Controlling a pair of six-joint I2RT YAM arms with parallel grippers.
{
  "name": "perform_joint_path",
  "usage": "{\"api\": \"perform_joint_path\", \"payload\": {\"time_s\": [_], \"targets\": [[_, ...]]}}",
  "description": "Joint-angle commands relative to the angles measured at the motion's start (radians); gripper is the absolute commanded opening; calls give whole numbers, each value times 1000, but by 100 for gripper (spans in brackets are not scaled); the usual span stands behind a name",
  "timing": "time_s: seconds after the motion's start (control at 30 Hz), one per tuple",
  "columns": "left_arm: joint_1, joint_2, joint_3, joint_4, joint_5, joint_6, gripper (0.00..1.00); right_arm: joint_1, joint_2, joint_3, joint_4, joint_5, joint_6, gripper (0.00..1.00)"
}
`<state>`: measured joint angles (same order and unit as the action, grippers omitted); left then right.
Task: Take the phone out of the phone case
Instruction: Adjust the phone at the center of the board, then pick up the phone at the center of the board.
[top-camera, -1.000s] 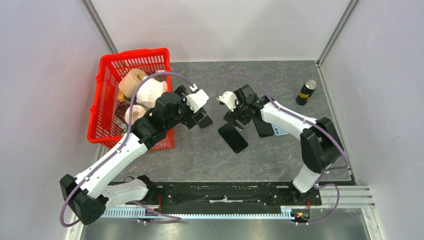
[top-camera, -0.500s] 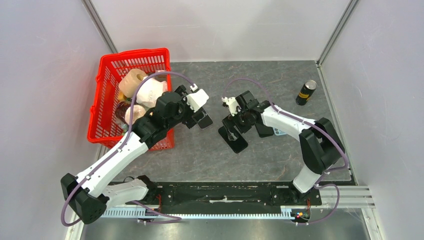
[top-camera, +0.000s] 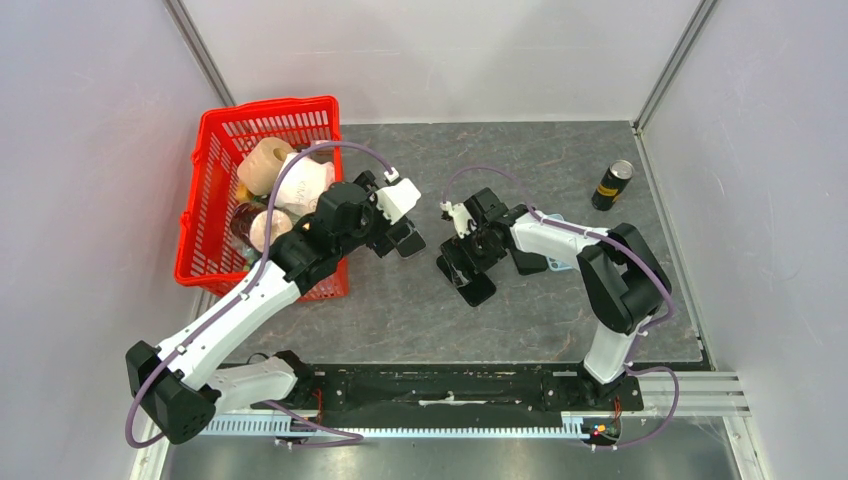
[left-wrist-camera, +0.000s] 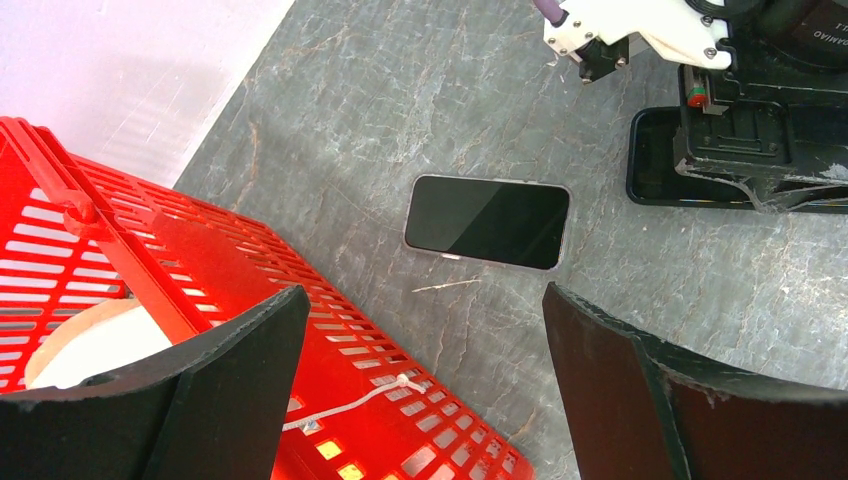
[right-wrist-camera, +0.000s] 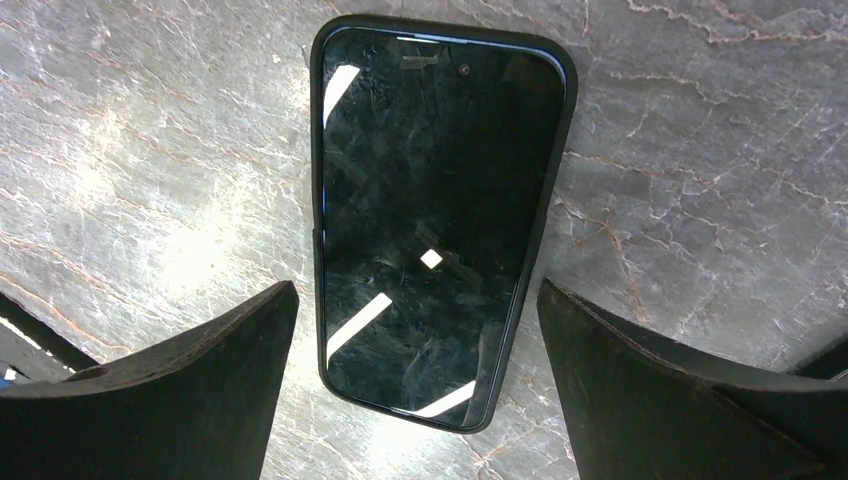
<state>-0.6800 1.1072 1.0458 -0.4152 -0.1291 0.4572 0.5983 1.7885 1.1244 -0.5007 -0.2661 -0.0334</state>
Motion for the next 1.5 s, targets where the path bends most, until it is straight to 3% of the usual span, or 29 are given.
{"api": "perform_joint_path", "payload": {"time_s": [0.0,0.6,1.23,1.37,1.47], "targets": [[6,-7,-2,44,1,-18,94,3,9,17,33,-21,9,97],[13,-13,-10,47,4,-25,94,80,69,14,46,162,65,97],[32,-24,-4,32,3,-38,94,122,110,-18,59,221,87,97],[40,-30,-3,26,4,-41,94,122,108,-18,53,214,86,90],[42,-30,-3,26,4,-41,94,122,102,-13,42,221,80,78]]}}
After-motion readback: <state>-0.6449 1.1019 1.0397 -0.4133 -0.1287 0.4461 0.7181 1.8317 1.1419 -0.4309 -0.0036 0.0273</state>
